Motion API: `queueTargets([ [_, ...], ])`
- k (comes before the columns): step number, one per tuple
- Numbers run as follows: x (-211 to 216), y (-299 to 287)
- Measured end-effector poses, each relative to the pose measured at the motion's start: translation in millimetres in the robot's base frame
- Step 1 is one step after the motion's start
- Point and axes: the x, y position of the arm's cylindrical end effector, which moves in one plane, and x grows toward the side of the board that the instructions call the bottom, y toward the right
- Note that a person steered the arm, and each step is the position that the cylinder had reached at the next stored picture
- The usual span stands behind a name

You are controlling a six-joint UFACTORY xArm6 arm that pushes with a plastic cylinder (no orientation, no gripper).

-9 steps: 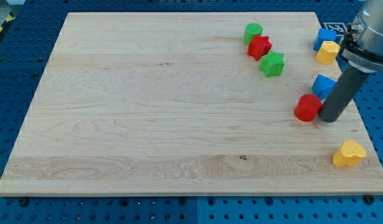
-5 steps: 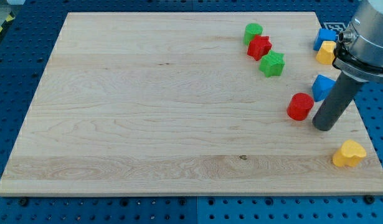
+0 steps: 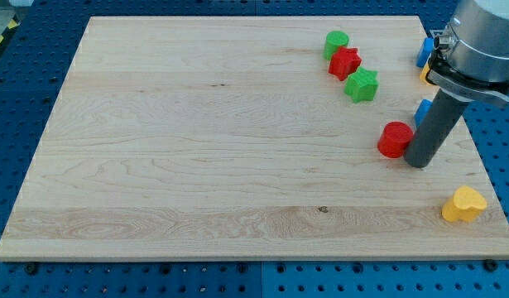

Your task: Move the red circle below the green star

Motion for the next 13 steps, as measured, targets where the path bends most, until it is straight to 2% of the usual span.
queueTargets([
  [4,-13.5,-24.9],
  [6,-21.2,-8.5],
  [10,-33.8,-16.8],
  [11,-38.2,16.9],
  [13,-44.2,-2.0],
])
